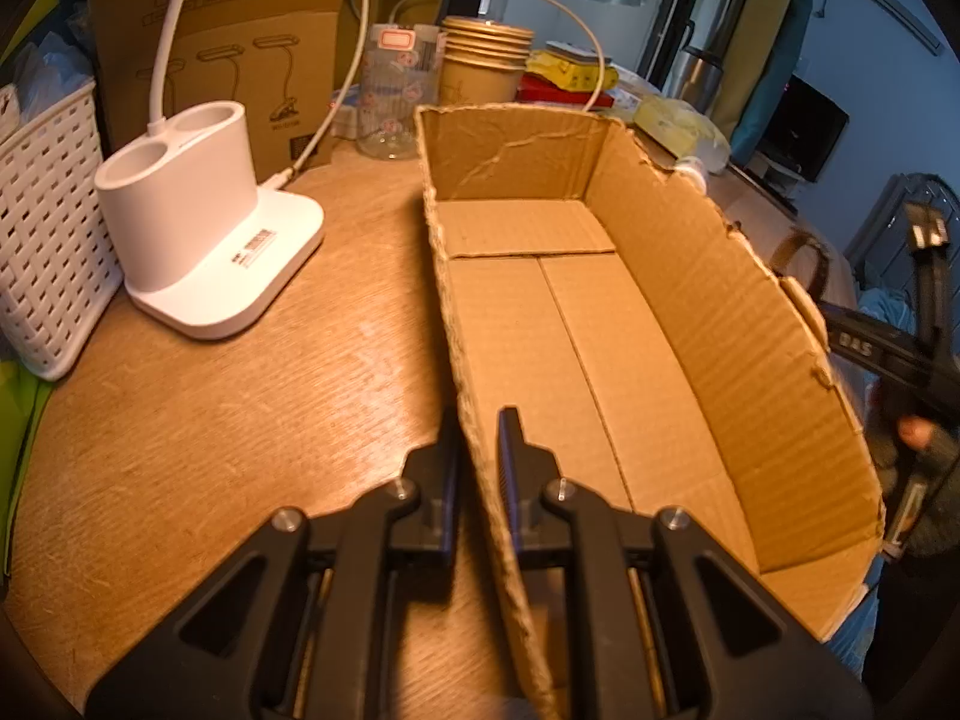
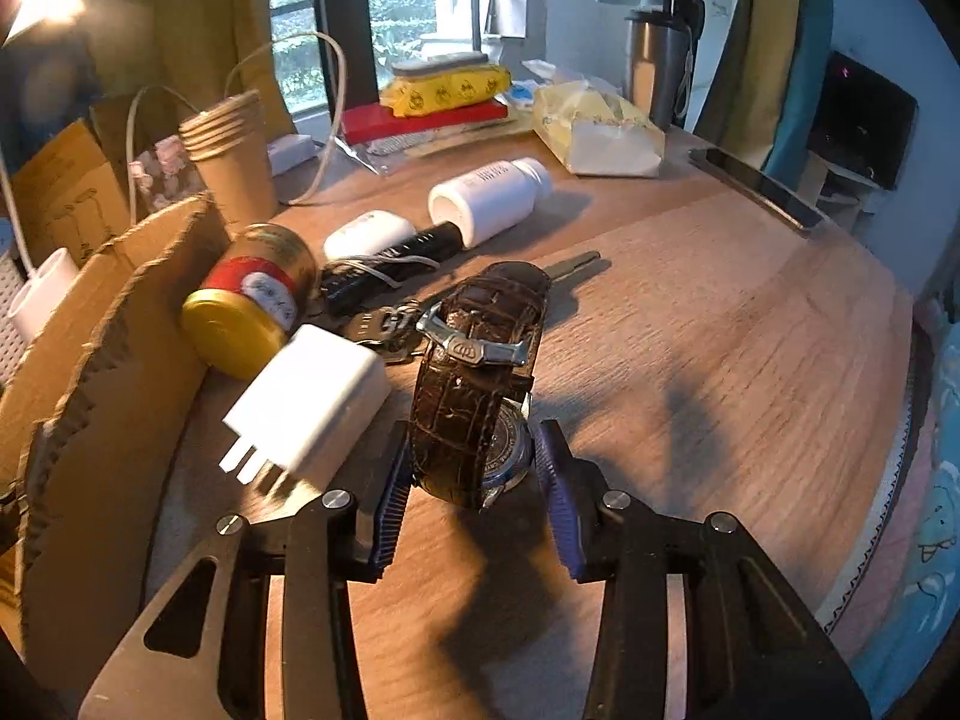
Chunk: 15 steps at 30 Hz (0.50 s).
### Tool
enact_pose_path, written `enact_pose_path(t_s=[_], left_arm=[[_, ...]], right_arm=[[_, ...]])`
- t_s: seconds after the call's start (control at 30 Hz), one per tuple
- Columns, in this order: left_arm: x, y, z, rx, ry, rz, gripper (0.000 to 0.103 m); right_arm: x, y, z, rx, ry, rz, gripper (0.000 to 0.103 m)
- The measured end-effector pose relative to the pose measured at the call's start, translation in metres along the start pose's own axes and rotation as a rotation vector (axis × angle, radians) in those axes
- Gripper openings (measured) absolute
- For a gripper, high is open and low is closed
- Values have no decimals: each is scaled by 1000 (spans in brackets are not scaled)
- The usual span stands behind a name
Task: Organize rigid objects
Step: 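Close the right gripper on the brown leather watch and lift it, then carry the watch into the box and open the right gripper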
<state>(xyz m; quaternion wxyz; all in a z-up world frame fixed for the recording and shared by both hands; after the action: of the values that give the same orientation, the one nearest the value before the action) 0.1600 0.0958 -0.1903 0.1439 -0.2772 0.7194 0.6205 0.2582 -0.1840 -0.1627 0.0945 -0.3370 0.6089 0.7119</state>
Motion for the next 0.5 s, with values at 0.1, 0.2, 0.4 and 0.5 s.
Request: enact_pose_path(t_s=[0.1, 0.2, 0.4, 0.5], left_arm=[[0, 0, 0, -2, -1, 0, 12], [0, -1, 0, -4, -1, 0, 12], [0, -1, 0, -4, -2, 0, 12], [0, -1, 0, -3, -2, 0, 12]], right_arm=[[2, 20, 9, -14, 24, -25, 43], [3, 39, 22, -31, 65, -51, 43], [6, 78, 60, -89, 138, -108, 43], [8, 95, 82, -121, 185, -134, 43]])
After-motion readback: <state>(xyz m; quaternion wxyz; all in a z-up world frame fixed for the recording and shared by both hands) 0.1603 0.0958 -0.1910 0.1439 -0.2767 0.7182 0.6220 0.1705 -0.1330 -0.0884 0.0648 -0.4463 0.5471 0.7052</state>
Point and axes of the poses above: each gripper's, at about its wrist camera, not at the fingertips, and y roughly against the way its jaws point, z to its left, x to its underside, the point moved 6 cm from there along -y, roughly the way its jaws point, and after that the axes turned 5 degrees about z, right-handed, at the moved point
